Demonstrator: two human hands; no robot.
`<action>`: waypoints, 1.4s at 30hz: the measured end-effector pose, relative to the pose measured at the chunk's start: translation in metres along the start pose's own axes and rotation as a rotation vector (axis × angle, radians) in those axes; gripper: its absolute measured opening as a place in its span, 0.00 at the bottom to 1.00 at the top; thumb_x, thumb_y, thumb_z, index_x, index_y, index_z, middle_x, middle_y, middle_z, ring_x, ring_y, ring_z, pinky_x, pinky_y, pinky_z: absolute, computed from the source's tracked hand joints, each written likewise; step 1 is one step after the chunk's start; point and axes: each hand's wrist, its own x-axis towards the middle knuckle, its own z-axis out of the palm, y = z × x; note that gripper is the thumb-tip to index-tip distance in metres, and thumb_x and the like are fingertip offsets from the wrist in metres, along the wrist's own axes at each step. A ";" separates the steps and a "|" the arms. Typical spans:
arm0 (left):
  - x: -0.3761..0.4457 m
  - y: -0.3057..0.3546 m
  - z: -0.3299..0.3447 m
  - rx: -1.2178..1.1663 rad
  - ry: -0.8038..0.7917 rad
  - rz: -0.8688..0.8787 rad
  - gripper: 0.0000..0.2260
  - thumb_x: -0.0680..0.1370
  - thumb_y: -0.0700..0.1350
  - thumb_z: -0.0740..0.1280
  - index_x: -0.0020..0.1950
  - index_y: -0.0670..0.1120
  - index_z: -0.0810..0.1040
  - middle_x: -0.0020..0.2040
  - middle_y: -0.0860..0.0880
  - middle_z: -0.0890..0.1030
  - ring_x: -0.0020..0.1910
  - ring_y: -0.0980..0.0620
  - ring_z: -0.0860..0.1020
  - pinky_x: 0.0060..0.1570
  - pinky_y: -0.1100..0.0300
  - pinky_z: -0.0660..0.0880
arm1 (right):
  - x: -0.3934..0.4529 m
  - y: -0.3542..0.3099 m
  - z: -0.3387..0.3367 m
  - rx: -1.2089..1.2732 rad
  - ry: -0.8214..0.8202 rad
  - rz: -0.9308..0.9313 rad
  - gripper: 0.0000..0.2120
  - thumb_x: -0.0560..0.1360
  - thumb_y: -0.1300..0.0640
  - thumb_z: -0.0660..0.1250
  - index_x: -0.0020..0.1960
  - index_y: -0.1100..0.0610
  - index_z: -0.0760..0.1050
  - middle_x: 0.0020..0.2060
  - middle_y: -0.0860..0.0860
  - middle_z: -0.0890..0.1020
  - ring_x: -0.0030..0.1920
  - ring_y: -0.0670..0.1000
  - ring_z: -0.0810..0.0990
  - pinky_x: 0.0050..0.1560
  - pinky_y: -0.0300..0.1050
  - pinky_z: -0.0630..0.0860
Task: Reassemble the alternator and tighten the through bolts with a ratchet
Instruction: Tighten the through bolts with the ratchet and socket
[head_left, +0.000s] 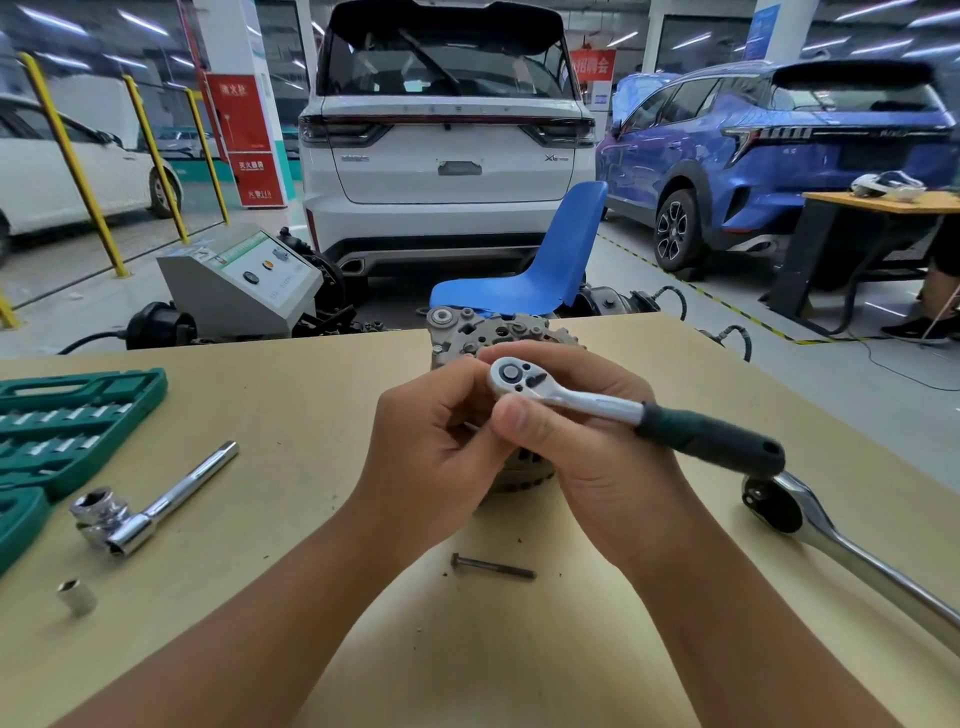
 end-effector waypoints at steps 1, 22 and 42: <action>0.000 0.000 0.000 0.004 -0.008 0.012 0.09 0.80 0.46 0.69 0.55 0.43 0.83 0.44 0.60 0.83 0.40 0.56 0.82 0.40 0.65 0.77 | 0.000 0.001 -0.001 -0.006 -0.007 0.010 0.18 0.70 0.55 0.79 0.60 0.52 0.84 0.54 0.56 0.86 0.56 0.59 0.85 0.51 0.52 0.84; 0.001 -0.002 -0.003 -0.095 -0.035 -0.077 0.08 0.80 0.46 0.71 0.58 0.47 0.81 0.44 0.49 0.85 0.41 0.44 0.85 0.33 0.56 0.82 | 0.002 0.001 -0.003 0.343 0.043 0.077 0.14 0.76 0.50 0.73 0.55 0.60 0.82 0.52 0.60 0.84 0.50 0.58 0.82 0.43 0.50 0.83; 0.000 0.000 -0.001 -0.047 -0.037 -0.037 0.10 0.82 0.46 0.68 0.59 0.41 0.83 0.43 0.51 0.84 0.36 0.47 0.82 0.33 0.53 0.80 | -0.002 0.000 -0.004 0.128 -0.053 -0.019 0.19 0.71 0.49 0.78 0.61 0.50 0.84 0.60 0.58 0.84 0.61 0.61 0.82 0.58 0.54 0.81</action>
